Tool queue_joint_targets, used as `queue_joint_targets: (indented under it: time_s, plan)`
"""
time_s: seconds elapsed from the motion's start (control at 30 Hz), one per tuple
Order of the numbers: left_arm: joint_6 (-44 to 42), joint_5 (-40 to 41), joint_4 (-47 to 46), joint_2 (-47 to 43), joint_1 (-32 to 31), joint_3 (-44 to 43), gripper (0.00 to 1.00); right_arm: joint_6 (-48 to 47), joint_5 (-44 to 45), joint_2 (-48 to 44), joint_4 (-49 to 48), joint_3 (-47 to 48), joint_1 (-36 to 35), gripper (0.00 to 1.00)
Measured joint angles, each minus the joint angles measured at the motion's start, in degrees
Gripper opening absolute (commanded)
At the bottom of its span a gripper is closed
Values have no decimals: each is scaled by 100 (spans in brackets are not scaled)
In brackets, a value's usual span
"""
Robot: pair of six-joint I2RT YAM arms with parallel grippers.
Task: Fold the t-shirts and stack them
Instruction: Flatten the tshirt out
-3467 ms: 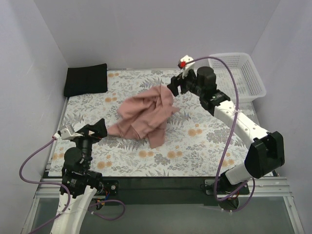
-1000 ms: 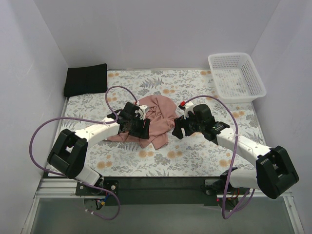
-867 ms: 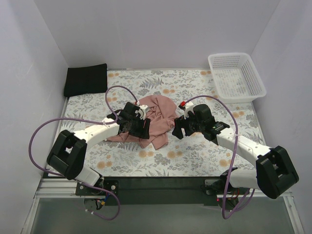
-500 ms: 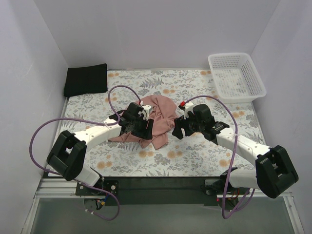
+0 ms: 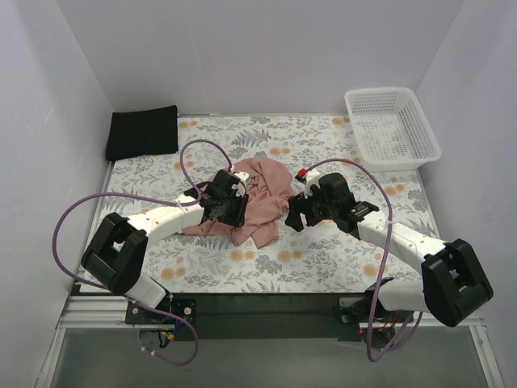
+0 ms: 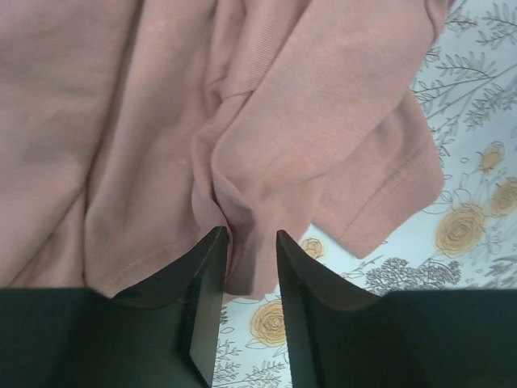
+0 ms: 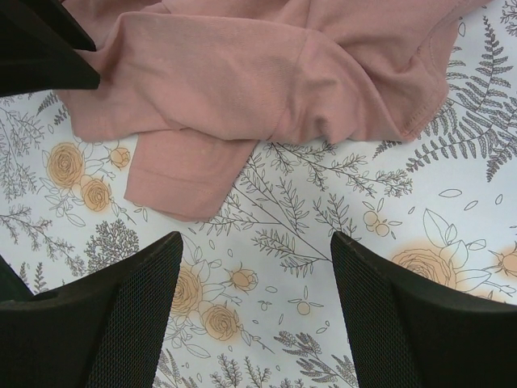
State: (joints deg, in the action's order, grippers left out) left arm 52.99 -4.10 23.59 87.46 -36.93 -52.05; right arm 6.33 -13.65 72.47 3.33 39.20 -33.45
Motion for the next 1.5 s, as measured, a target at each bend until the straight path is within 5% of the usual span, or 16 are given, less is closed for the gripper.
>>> queue_joint_targets:
  time_s: [0.23,0.5,1.0,1.5]
  plan:
    - [2,304,68,-2,-31,-20,0,4,-2,20,0,0,0,80]
    - [-7,673,525,-192,-116,-319,0,101,131,37,0,0,0,82]
    - [-850,3602,1110,-2013,68,-2378,0,426,201,1237,57,929,7,81]
    - [-907,3744,1093,-1952,612,-1980,0,734,-160,2889,-127,1794,-382,79]
